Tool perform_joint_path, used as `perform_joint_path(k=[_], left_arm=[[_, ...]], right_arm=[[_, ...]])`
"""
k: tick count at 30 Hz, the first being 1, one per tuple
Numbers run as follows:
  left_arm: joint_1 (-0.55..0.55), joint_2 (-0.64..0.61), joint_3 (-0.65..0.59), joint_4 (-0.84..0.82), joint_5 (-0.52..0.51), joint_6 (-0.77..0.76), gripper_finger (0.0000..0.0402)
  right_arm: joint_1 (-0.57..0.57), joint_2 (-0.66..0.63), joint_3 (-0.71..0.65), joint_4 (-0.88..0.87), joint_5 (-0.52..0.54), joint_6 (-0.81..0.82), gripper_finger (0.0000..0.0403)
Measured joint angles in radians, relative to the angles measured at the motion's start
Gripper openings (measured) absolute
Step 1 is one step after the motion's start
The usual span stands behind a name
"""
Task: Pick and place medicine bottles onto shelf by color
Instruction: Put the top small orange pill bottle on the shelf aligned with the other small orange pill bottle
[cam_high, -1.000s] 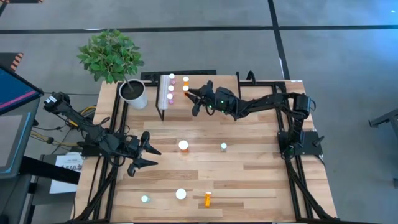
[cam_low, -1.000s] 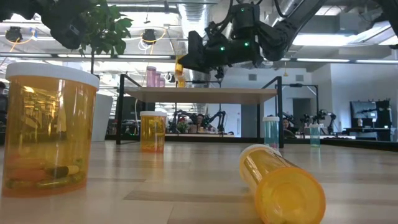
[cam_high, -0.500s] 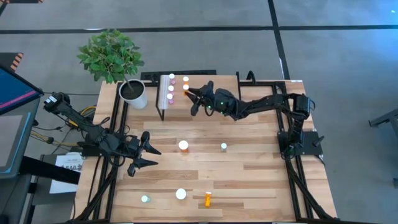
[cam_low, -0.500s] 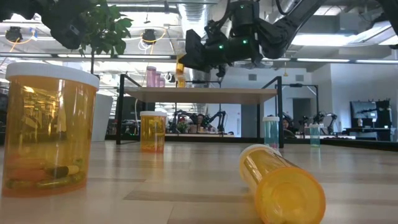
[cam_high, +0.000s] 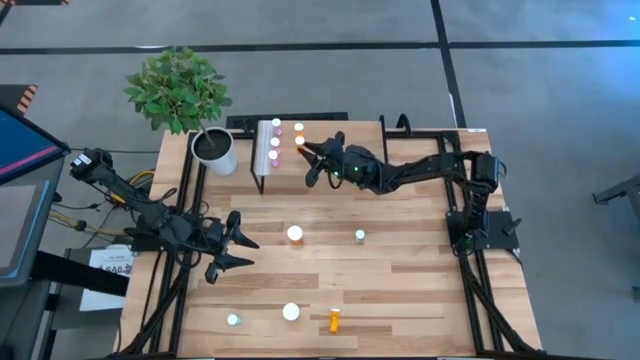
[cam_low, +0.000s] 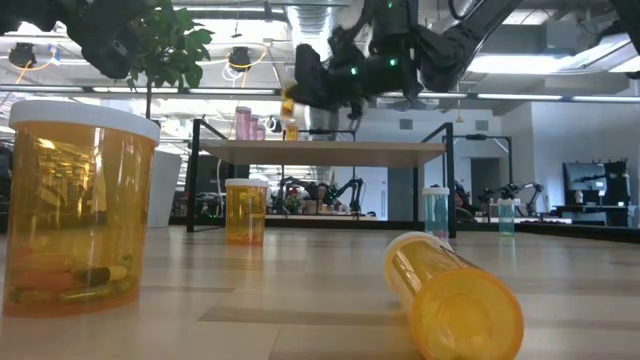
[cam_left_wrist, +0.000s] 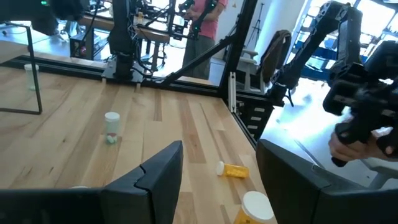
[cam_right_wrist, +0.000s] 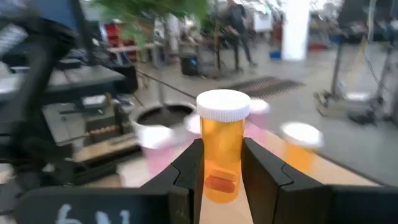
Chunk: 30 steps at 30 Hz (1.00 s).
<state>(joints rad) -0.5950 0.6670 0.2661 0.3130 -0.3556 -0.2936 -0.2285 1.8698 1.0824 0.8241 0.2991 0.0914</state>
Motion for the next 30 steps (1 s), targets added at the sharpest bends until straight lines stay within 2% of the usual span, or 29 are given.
perform_joint_path(k=[4, 10, 15, 20, 30], left_arm=[[0.000, 0.000, 0.000, 0.000, 0.000, 0.005, 0.0192], [0.000, 0.000, 0.000, 0.009, 0.000, 0.002, 0.0192], [0.000, 0.000, 0.000, 0.027, 0.000, 0.003, 0.0192], [0.000, 0.000, 0.001, 0.026, 0.003, 0.003, 0.0192], [0.000, 0.000, 0.000, 0.012, 0.010, 0.002, 0.0192]], right_arm=[[0.043, 0.000, 0.000, 0.045, 0.018, -0.055, 0.0108], [0.027, 0.002, 0.000, 0.013, 0.055, 0.002, 0.0108], [0.028, 0.084, 0.018, 0.086, 0.044, 0.029, 0.0108], [0.001, 0.150, 0.064, 0.085, 0.048, 0.009, 0.0108], [-0.033, 0.131, 0.074, 0.049, 0.044, -0.021, 0.0108]])
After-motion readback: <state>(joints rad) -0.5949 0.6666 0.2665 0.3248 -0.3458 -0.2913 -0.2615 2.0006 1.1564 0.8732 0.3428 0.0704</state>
